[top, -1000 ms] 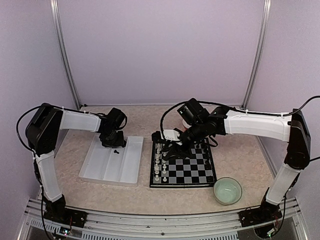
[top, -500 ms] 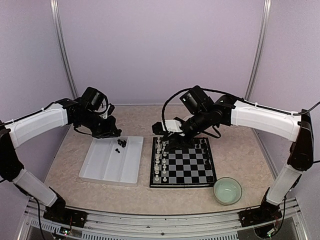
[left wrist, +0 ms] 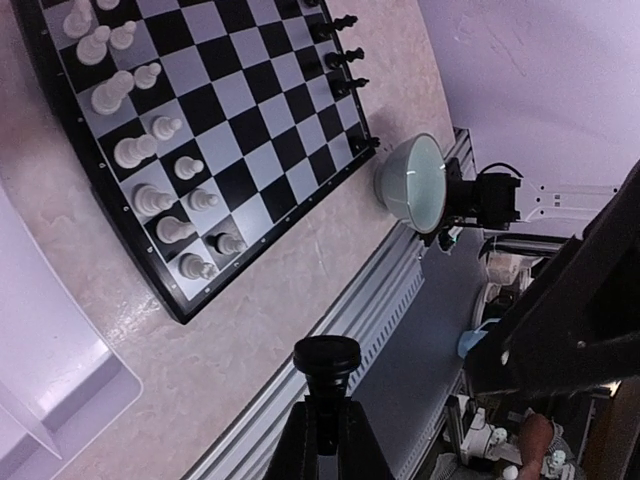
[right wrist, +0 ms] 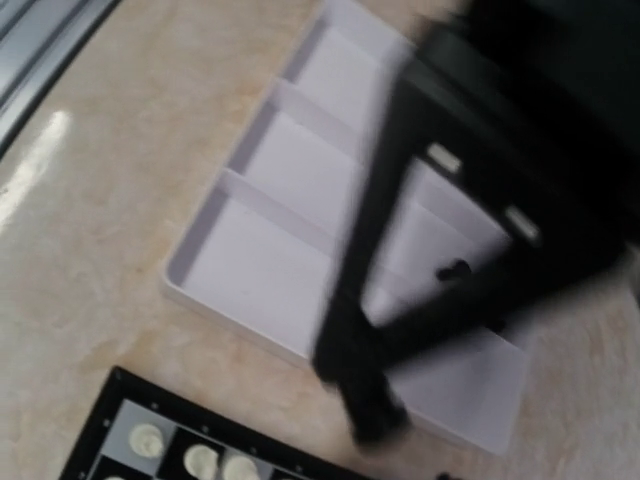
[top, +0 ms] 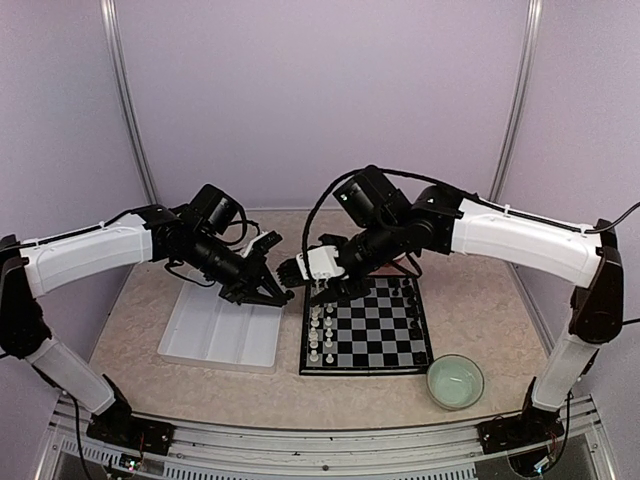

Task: Set up the chess pieces on the board
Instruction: Pass from the left arm to the right

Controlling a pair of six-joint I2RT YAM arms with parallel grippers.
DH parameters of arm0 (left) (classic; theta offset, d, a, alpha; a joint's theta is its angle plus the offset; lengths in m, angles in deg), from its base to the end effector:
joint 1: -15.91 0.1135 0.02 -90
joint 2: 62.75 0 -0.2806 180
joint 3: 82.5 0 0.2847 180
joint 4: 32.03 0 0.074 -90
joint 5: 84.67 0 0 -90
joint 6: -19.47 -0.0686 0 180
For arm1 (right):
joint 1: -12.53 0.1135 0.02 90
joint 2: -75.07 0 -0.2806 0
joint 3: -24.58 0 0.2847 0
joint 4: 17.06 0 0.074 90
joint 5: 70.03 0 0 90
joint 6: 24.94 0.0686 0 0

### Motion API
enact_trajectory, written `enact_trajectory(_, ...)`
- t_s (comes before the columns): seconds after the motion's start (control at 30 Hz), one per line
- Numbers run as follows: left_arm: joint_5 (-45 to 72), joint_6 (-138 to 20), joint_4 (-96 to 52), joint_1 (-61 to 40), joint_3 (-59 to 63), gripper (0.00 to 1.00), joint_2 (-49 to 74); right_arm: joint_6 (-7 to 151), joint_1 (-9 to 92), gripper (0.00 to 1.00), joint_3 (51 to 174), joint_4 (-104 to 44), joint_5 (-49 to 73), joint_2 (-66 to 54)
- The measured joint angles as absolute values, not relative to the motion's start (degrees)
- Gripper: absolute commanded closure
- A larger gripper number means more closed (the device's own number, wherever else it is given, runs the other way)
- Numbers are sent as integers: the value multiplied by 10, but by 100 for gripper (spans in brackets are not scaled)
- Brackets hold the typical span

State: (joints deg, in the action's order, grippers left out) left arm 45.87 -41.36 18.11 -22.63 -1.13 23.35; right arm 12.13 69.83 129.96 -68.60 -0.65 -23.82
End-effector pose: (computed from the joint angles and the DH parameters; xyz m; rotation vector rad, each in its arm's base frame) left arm 0.2516 -0.2574 0.2668 0.5394 2.6867 -1.3147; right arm 0.2195 0.3866 0.3251 -2.0142 1.1903 0.4609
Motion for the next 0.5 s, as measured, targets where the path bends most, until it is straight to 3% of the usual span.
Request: enact_trajectory(0.5, 518, -401, 157, -247, -3, 100, 271, 91, 750, 57, 1259, -663, 100, -253)
